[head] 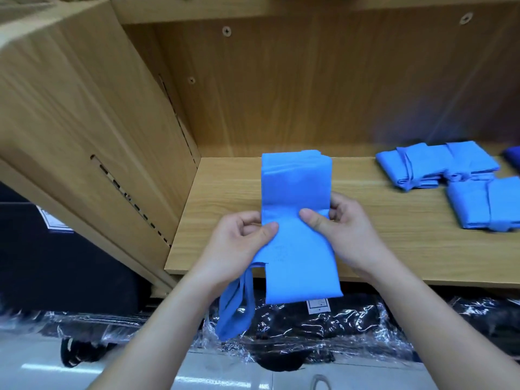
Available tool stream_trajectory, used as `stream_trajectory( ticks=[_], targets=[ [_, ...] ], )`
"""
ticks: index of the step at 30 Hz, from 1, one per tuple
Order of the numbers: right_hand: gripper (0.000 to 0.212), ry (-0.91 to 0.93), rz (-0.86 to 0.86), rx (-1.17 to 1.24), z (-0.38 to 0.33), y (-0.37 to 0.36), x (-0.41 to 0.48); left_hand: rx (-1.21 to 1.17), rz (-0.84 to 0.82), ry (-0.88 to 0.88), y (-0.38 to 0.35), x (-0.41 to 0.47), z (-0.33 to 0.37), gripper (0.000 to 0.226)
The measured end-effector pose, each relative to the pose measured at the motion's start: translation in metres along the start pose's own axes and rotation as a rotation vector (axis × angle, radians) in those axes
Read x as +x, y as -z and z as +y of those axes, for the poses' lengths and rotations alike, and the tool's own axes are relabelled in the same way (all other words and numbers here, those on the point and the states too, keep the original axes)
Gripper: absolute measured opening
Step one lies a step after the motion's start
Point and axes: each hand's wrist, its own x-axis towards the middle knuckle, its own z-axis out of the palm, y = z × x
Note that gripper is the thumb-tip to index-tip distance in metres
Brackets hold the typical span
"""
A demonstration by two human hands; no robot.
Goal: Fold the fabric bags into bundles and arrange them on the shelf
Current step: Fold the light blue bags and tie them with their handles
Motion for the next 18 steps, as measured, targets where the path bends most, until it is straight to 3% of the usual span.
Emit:
stream_trajectory(
  ticks=[6,10,12,15,17,18],
  targets=[
    [0.040,-0.362,-0.203,0.208,0.003,0.011,-0.008,-0.224,0.102,0.075,-0.011,-0.006,-0.006,0.024],
    [0.043,-0.361,-0.071,0.425,0.005,-0.001,-0.010,-0.399,0.112,0.191,-0.016,-0.009,-0.009,0.031],
    [0.040,-0.384,0.027,0.506,0.008,-0.006,-0.012,-0.342,0.147,0.162,-0.013,-0.010,-0.010,0.029],
    [0.036,-0.404,0.161,0.545,0.011,-0.003,-0.014,-0.021,0.238,-0.187,0.007,-0.024,-0.004,0.034],
    [0.038,-0.364,0.170,0.462,0.012,-0.002,-0.015,0.284,0.118,-0.482,0.015,-0.042,0.008,0.050],
    [0.040,-0.340,0.159,0.440,0.011,-0.003,-0.017,0.565,0.045,-0.593,0.012,-0.049,0.010,0.059]
  ],
)
